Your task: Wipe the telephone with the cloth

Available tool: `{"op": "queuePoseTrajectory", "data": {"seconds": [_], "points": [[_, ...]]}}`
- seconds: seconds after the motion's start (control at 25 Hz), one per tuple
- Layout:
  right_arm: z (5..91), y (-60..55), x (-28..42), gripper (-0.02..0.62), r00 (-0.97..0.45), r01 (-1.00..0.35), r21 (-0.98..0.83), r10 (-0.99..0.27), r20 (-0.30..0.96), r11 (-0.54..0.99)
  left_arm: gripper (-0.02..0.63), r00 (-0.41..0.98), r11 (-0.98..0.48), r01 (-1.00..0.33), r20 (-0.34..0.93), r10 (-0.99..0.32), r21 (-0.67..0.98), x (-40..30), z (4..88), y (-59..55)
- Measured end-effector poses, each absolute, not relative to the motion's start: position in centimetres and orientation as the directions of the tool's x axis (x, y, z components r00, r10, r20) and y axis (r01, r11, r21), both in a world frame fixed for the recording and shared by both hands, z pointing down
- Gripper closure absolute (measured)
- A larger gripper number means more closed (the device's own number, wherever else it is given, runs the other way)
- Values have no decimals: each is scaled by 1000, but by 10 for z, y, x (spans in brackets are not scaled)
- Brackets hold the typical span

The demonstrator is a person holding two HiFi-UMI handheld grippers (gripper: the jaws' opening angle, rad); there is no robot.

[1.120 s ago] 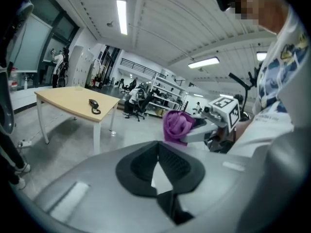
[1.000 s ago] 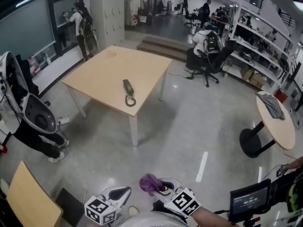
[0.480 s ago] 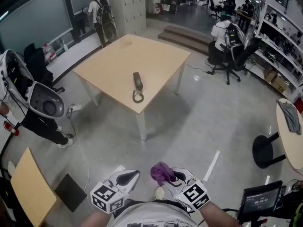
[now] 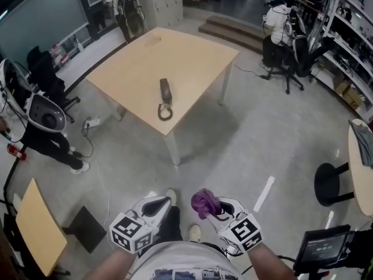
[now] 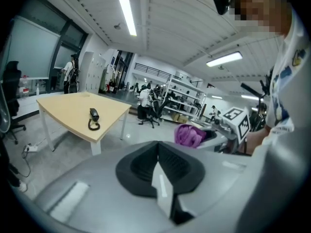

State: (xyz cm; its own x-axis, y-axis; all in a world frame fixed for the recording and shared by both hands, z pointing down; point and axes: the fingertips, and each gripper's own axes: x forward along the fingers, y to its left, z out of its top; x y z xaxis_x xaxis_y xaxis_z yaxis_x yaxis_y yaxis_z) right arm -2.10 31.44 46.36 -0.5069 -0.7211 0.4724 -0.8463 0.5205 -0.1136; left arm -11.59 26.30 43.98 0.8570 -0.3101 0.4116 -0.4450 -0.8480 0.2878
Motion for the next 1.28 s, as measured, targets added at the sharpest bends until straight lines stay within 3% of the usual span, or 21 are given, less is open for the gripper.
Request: {"op": "queuePoseTrajectory", "data": {"seconds": [0.64, 1.28], "points": [[445, 167, 24, 456, -420, -885, -46, -751, 509, 464, 583, 859, -853, -454, 381, -343, 257, -80, 439, 93], [455, 20, 9, 456, -582, -750, -51, -622, 524, 659, 508, 735, -716, -645, 475, -485, 267, -98, 483, -15]]}}
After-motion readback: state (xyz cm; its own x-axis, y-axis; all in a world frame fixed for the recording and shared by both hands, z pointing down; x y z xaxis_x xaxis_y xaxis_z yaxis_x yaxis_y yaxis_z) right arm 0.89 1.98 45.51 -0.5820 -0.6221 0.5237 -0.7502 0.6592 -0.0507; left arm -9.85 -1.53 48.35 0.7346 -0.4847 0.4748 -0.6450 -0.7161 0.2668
